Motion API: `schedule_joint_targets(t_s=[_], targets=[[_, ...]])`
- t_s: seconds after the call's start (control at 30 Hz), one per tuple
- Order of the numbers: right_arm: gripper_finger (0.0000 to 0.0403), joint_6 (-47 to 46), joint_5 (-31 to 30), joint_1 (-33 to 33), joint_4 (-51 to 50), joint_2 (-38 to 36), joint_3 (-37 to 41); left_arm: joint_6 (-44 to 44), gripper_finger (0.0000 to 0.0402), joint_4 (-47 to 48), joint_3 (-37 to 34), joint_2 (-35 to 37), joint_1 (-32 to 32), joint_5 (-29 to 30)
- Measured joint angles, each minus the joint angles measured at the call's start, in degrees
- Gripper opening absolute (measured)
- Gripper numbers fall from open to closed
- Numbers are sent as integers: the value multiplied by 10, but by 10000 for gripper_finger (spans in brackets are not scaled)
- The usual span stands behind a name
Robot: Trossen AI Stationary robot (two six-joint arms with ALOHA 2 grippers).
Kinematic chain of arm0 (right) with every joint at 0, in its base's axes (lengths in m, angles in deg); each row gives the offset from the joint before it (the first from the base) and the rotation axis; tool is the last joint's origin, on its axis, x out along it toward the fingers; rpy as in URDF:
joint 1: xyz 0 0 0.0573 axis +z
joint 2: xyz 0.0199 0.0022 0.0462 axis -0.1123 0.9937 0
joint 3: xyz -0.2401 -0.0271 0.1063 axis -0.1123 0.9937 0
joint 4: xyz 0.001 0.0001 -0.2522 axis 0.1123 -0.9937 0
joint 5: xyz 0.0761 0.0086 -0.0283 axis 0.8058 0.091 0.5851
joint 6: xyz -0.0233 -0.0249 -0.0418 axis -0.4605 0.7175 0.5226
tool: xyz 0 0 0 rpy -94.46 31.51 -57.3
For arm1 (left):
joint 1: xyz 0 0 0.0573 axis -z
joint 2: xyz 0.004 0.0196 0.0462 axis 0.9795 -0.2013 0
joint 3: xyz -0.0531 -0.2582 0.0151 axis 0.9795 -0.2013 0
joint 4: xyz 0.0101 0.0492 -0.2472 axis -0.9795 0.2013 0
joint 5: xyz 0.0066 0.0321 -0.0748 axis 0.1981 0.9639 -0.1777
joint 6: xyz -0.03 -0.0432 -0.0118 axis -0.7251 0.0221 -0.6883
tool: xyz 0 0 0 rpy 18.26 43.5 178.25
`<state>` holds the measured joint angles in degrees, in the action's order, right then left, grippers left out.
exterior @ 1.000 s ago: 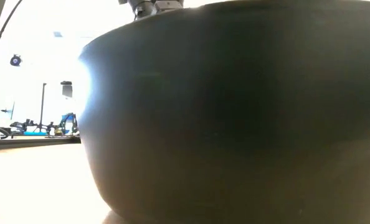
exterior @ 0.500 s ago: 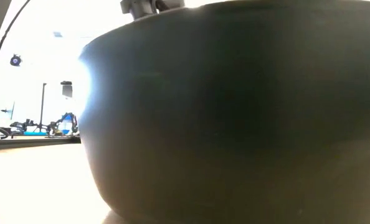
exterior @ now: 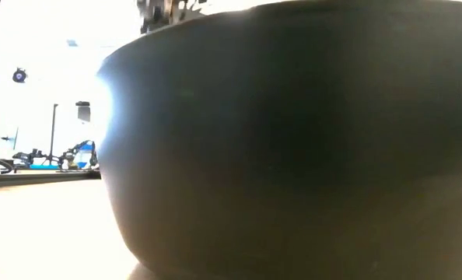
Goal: Nest bowls inside each other
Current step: Stack the white bowl on top of the other white bowl
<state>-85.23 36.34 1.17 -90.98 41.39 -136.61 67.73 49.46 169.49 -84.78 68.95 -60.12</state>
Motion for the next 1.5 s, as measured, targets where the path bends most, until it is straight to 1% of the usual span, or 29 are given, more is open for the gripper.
schedule_joint_targets(t_s=[0.13, 0.2, 0.27, 0.53, 0.77, 0.87, 1.0, 1.1, 1.23, 1.43, 1.5], targets=[[63, 4, -4, 0, 0, 0, 0, -25, 0, -93, -76, 7, -9, -1], [63, 4, -5, 0, 0, 0, 0, -40, 0, -129, -102, 7, -10, -2], [63, 3, -5, 0, 0, 0, 0, -53, 0, -141, -117, 7, -11, -3], [63, -5, -4, 0, 0, 0, 0, -69, 0, -161, -117, 28, -11, -5], [63, -5, 5, 0, -3, 0, 2, -85, 0, -164, -114, 85, -11, 0], [63, -11, 6, 0, -49, 0, 5, -86, 0, -159, -128, 115, -11, 0], [64, -68, 2, 0, -168, -1, 5, -87, 0, -142, -152, 156, -11, 1], [76, -112, 7, 0, -243, -4, 6, -102, 0, -138, -176, 182, -10, 1], [108, -166, 32, 0, -254, -25, 24, -120, 0, -139, -216, 209, -10, 2], [172, -340, 78, 0, -286, -60, 80, -183, 0, -141, -272, 225, -10, 1], [189, -374, 88, 0, -287, -71, 98, -190, 0, -145, -286, 226, -9, 0]])
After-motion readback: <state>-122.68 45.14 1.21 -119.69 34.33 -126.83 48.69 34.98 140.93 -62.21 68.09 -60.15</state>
